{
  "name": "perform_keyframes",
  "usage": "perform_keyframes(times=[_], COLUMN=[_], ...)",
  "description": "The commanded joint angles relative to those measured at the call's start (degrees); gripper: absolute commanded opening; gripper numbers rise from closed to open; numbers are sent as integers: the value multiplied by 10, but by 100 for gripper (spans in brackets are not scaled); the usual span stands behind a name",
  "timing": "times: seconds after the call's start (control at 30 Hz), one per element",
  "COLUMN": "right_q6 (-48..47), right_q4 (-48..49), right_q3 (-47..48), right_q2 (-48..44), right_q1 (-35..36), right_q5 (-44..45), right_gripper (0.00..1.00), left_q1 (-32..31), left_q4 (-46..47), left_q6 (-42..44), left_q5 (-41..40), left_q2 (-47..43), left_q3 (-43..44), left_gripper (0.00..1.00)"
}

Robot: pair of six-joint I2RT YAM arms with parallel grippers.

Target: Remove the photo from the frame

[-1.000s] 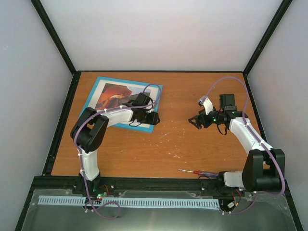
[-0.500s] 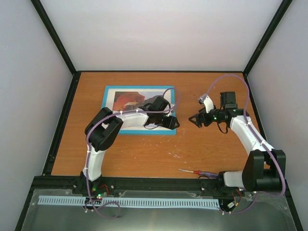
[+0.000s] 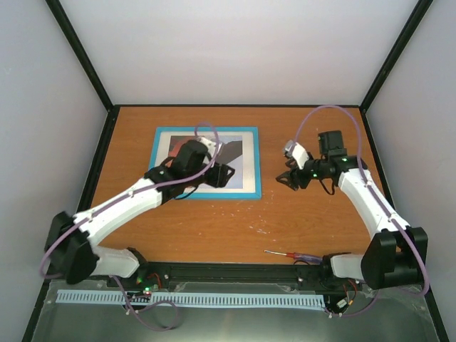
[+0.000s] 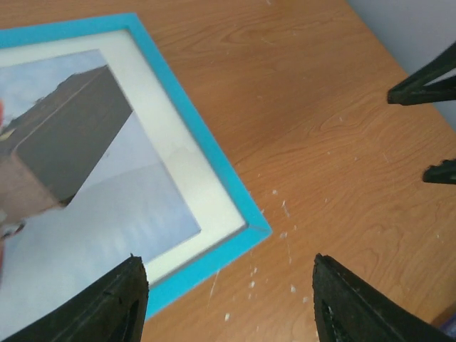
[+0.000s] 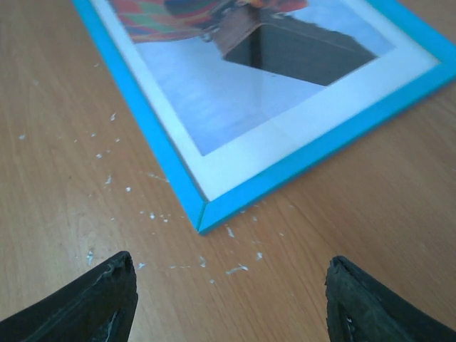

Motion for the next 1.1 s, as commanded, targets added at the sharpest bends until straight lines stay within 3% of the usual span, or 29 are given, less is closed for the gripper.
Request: perform_keyframes(times=[0.0,0.2,0.37,0.67,1.07], right_q6=[-45,-84,-116,-100,-92], right_q4=[-24,-22,-9,-9,-5], right_q3=[25,50,74,140,156], right_q2=[37,104,170,288,348], right_q1=[75,183,240,277,307], right_q5=[65,130,178,196,230], right_gripper=[71,66,61,52,49], left_q1=[0,-1,0,-1,-1], left_q4=[-66,-88,-109,-98,-108], left_q6=[-9,-27,-38,-43,-33], left_q5=[-40,-46,-54,-67,-81], left_q2=[-95,-204,-210,-221,-208], left_q3=[-54,-108,-123,-151,-155], left_gripper=[62,61,62,61,68])
